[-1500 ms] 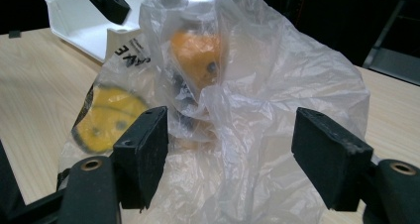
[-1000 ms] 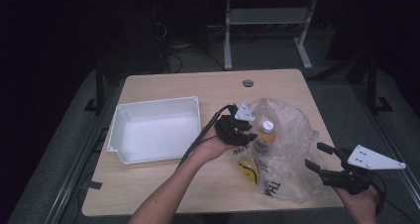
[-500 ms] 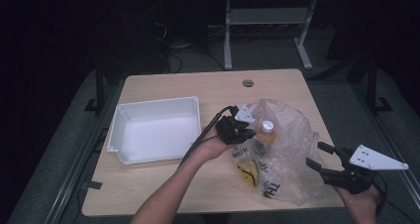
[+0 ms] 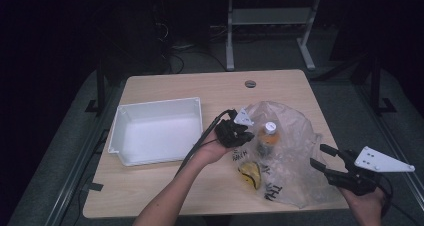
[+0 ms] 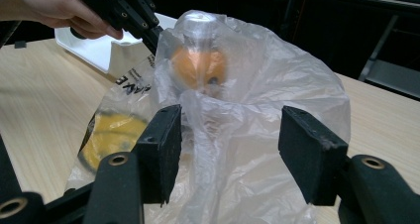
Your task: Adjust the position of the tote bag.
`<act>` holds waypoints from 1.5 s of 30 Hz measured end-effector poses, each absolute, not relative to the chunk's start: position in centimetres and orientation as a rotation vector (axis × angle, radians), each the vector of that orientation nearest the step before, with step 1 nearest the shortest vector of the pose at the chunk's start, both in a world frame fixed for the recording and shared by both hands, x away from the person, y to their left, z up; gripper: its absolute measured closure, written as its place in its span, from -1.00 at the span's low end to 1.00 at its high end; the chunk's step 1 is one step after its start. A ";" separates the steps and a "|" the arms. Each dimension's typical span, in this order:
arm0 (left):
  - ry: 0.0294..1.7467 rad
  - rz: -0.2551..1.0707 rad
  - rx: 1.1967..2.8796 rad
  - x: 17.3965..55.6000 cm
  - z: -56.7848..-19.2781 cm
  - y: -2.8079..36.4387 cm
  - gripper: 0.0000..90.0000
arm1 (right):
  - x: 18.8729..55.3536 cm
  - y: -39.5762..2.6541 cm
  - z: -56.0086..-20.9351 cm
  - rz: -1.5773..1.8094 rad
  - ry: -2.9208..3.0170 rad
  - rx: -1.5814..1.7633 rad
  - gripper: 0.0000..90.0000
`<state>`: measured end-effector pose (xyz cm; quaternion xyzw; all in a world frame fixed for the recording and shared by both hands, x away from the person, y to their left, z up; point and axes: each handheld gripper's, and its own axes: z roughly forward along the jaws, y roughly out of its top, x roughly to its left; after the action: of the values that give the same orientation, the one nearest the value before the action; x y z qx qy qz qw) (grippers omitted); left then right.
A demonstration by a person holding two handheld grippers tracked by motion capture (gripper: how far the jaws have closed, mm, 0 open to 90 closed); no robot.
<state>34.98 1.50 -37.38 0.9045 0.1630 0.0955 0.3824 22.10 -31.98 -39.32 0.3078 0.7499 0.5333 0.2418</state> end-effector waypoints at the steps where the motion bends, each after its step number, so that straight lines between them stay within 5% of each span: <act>1: 0.415 0.250 2.312 34.9 -37.5 1.5 1.00 | 22.1 -32.0 -39.3 1.461 2.052 0.841 -0.04; 36: 0.482 0.186 2.386 34.5 -41.5 3.2 0.98 | 22.4 -31.8 -39.3 1.452 2.085 0.842 0.06; 45: 0.521 0.128 2.350 34.4 -39.8 4.8 0.39 | 22.2 -32.1 -39.2 1.464 2.070 0.852 0.05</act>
<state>34.35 4.79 -39.79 0.9105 0.2019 0.0497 0.3574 22.22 -32.13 -39.22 0.3099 0.7528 0.5326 0.2315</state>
